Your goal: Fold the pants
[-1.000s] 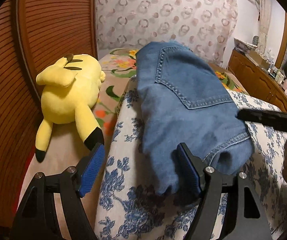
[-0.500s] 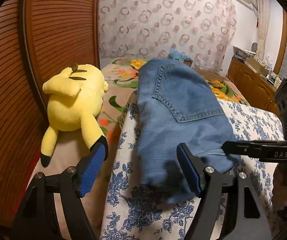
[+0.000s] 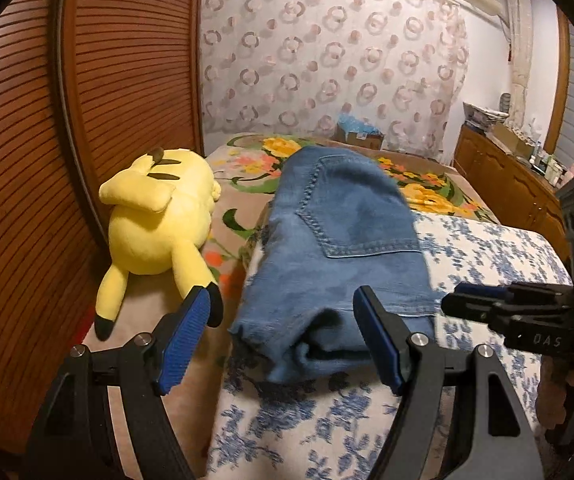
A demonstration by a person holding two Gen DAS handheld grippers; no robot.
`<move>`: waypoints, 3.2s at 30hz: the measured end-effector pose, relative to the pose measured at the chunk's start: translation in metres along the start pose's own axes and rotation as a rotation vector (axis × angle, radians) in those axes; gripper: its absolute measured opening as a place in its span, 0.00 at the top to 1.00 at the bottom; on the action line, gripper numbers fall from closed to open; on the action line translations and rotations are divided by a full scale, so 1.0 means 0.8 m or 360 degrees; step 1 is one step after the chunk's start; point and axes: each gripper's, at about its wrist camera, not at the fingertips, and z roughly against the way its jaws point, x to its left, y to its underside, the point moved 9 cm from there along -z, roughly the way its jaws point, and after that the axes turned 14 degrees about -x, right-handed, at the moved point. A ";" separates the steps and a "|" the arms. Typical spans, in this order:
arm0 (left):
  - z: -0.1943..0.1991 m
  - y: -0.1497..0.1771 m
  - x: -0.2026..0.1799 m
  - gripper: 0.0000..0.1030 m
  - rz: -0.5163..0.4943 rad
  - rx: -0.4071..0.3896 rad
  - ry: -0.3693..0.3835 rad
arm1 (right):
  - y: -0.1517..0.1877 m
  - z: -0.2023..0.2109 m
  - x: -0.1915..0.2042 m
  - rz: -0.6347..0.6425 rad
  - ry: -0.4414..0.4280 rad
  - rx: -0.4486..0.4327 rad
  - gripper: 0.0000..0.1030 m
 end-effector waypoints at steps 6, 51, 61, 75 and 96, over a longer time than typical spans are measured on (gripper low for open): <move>0.022 -0.010 -0.053 0.27 -0.0058 -0.0058 0.0103 | -0.003 0.082 -0.029 0.0081 0.0160 -0.0185 0.61; 0.178 -0.054 -0.270 0.00 -0.0202 -0.0378 0.0399 | 0.045 0.392 -0.077 0.0088 0.0749 -0.0751 0.33; 0.186 -0.049 -0.272 0.00 -0.0200 -0.0368 0.0408 | 0.043 0.392 -0.080 0.0096 0.0748 -0.0759 0.33; 0.186 -0.048 -0.272 0.00 -0.0202 -0.0367 0.0407 | 0.042 0.394 -0.084 0.0107 0.0742 -0.0762 0.33; 0.185 -0.048 -0.272 0.00 -0.0204 -0.0370 0.0406 | 0.040 0.395 -0.087 0.0106 0.0740 -0.0767 0.33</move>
